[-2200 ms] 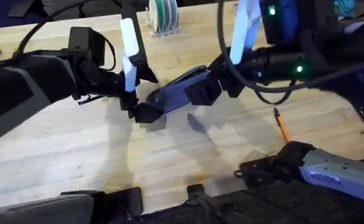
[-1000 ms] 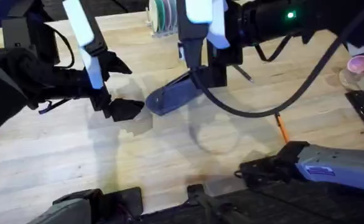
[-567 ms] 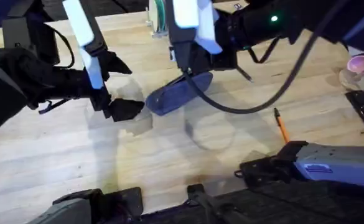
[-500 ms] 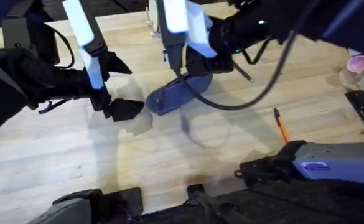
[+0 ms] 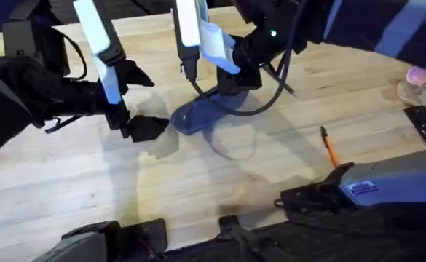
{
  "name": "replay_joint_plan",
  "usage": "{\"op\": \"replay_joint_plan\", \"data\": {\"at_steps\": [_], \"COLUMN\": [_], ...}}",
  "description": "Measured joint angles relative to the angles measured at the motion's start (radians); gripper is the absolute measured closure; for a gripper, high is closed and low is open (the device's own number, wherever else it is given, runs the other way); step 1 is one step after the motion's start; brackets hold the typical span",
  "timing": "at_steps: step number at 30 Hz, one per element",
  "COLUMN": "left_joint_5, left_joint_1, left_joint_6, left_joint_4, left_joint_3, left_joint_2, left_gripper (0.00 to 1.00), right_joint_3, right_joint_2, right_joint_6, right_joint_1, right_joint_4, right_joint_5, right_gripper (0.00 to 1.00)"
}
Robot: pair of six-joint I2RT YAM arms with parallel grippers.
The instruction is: Unzip the bag, pick up the pens from the table one at a time and place them inside, then zip the bag closed.
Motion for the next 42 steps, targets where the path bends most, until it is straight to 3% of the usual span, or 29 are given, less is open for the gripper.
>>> {"op": "replay_joint_plan", "data": {"at_steps": [27,28,29,34,35,42], "left_joint_5": [0.0,0.0,0.0,0.0,0.0,0.0], "left_joint_1": [0.0,0.0,0.0,0.0,0.0,0.0], "left_joint_6": [0.0,0.0,0.0,0.0,0.0,0.0], "left_joint_4": [0.0,0.0,0.0,0.0,0.0,0.0], "left_joint_3": [0.0,0.0,0.0,0.0,0.0,0.0], "left_joint_2": [0.0,0.0,0.0,0.0,0.0,0.0], "left_gripper": [0.008,0.008,0.008,0.008,0.008,0.008], "right_joint_3": [0.008,0.008,0.009,0.013,0.013,0.013], "right_joint_2": [0.194,0.194,0.194,0.194,0.195,0.195], "right_joint_6": [0.0,-0.001,0.0,-0.005,-0.01,-0.01], "right_joint_1": [0.0,0.0,0.0,0.0,0.0,0.0], "right_joint_4": [0.06,0.06,0.06,0.057,0.057,0.056], "right_joint_5": [-0.038,-0.039,-0.041,-0.045,-0.045,-0.045], "right_gripper": [0.965,0.925,0.825,0.133,0.033,0.003]}}
